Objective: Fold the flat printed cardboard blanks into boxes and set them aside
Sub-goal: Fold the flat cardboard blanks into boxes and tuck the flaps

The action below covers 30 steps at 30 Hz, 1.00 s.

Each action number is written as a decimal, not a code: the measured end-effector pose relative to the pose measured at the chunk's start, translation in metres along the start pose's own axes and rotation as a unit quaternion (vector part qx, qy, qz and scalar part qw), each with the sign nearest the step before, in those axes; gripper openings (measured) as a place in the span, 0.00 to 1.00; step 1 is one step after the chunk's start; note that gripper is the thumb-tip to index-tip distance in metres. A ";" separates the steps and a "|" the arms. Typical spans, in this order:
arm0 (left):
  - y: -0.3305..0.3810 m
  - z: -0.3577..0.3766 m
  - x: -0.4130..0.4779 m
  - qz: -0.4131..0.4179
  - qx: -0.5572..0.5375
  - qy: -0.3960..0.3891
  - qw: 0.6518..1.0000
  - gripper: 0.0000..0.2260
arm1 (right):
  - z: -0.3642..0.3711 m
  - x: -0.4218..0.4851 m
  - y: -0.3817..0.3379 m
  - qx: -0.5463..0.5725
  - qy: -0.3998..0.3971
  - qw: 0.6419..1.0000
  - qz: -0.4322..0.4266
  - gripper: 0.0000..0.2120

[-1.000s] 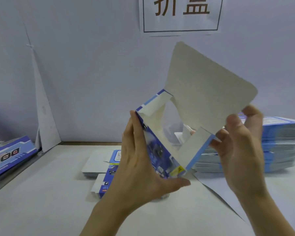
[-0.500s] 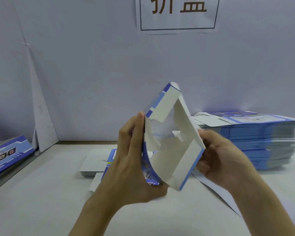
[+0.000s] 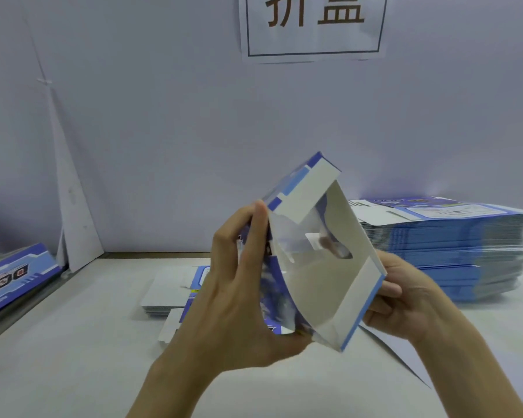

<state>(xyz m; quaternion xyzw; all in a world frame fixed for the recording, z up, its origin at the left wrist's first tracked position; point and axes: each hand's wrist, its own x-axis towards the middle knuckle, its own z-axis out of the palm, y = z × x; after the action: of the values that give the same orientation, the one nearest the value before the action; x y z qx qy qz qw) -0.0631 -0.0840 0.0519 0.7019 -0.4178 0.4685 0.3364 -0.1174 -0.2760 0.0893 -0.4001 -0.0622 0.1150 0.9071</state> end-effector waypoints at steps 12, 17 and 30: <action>0.005 -0.033 0.009 -0.049 0.029 -0.097 0.994 0.56 | -0.004 -0.008 -0.009 -0.305 0.243 0.797 -0.460 0.12; 0.010 -0.033 0.010 -0.068 0.026 -0.104 0.992 0.57 | -0.004 -0.008 -0.007 -0.316 0.234 0.754 -0.526 0.15; 0.015 -0.025 0.013 -0.020 0.144 -0.124 0.982 0.48 | -0.002 -0.009 -0.009 -0.323 0.066 0.824 -0.461 0.14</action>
<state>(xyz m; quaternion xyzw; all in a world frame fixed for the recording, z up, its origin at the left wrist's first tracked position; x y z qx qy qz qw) -0.0827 -0.0724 0.0731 0.8039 -0.3701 0.4266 0.1866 -0.1246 -0.2854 0.0946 -0.6013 -0.2128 -0.3700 0.6755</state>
